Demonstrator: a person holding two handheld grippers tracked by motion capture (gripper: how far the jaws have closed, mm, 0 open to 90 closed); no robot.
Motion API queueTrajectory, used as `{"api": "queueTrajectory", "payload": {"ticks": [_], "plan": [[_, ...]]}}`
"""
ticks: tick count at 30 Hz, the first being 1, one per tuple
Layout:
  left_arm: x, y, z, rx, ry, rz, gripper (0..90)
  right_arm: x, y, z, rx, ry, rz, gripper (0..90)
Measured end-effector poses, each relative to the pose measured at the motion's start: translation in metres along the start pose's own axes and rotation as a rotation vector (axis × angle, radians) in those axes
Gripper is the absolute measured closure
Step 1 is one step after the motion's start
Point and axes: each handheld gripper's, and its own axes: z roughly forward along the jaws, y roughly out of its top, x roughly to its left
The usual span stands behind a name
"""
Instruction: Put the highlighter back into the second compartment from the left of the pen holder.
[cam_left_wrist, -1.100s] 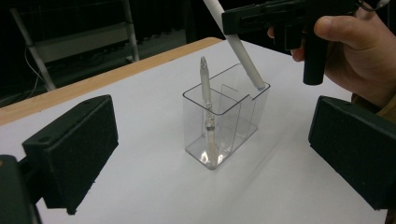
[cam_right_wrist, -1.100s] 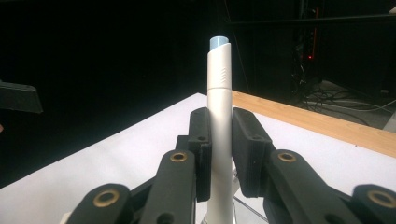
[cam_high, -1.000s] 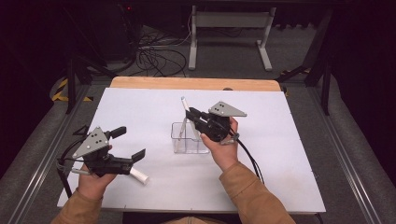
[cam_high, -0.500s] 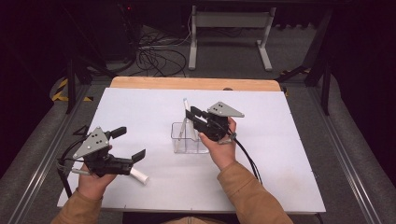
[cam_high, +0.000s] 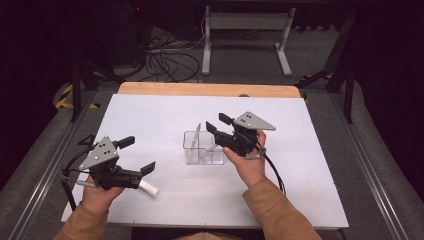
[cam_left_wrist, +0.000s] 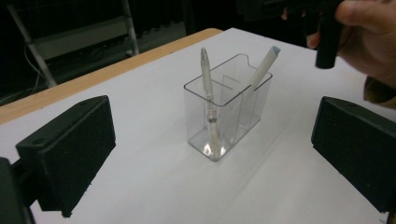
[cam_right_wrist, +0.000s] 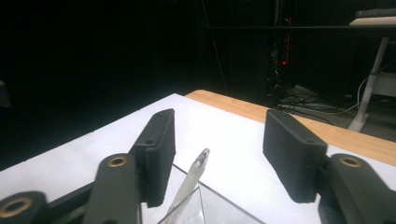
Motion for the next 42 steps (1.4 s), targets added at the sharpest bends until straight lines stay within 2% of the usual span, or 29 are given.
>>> {"api": "queueTrajectory", "payload": {"ticks": [2,9,14,17,18,23,33,40,42], "plan": [[0.000,0.000,0.001,0.010,0.019,0.000,0.5,-0.001,0.000,-0.007,0.001,0.001,0.001,40.8],[0.001,-0.001,0.000,0.021,0.011,-0.001,0.2,-0.010,-0.004,-0.030,0.017,-0.008,-0.014,36.8],[-0.001,0.000,-0.001,0.000,0.019,-0.015,0.2,-0.014,-0.005,-0.044,0.003,-0.016,-0.025,34.6],[-0.001,0.001,-0.001,-0.006,0.042,-0.020,0.4,-0.015,-0.005,-0.051,-0.002,-0.020,-0.035,33.2],[-0.001,0.001,-0.002,-0.001,0.044,-0.012,0.5,-0.015,-0.005,-0.053,-0.003,-0.019,-0.035,32.9],[0.002,0.000,-0.005,0.005,-0.010,-0.002,0.4,-0.016,-0.006,-0.060,0.013,-0.012,-0.052,30.3],[0.003,-0.001,-0.007,0.026,-0.010,0.037,3.9,-0.023,-0.008,-0.072,0.051,-0.026,-0.050,28.1],[0.001,0.001,-0.008,0.055,-0.023,0.093,5.0,-0.028,-0.011,-0.081,0.059,-0.035,-0.052,27.2],[0.000,0.001,-0.008,0.056,-0.024,0.096,5.0,-0.029,-0.011,-0.083,0.059,-0.040,-0.051,26.8]]}}
